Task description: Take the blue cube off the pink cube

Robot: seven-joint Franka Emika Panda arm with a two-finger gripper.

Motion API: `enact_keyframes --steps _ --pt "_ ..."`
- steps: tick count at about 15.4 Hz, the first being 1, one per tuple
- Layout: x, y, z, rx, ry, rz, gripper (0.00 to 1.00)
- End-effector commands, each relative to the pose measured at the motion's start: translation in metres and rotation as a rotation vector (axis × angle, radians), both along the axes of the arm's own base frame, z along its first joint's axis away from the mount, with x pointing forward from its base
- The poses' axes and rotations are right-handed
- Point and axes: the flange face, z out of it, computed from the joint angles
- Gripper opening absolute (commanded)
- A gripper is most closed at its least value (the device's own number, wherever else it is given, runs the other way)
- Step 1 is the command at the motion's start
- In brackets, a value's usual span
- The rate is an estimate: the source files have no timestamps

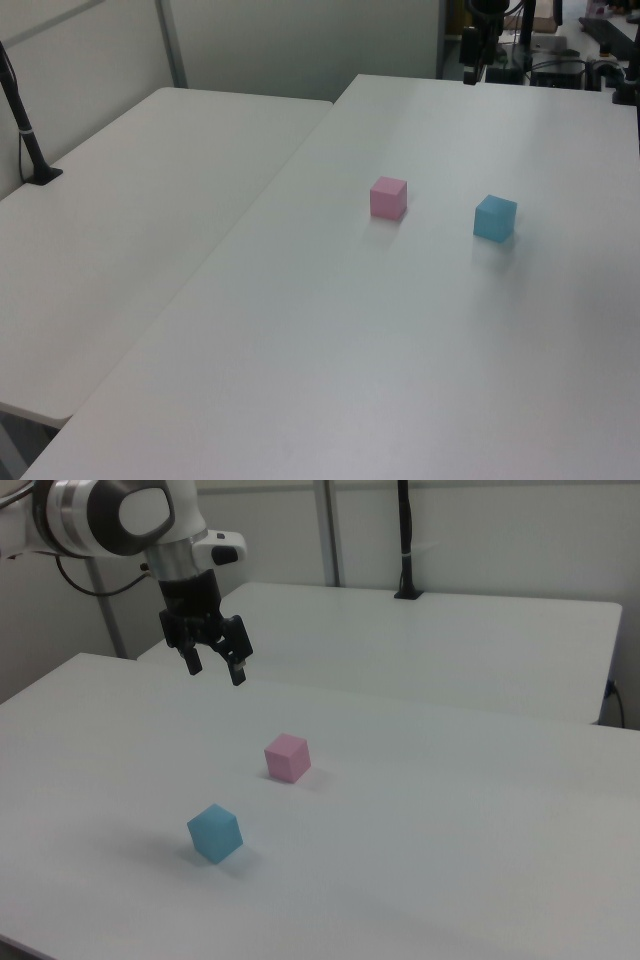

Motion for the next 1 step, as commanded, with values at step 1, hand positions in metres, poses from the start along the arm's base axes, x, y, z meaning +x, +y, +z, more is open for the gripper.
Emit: enact_keyframes --steps 1 --pt "0.0008 0.0011 0.0027 0.005 0.017 0.014 1.0"
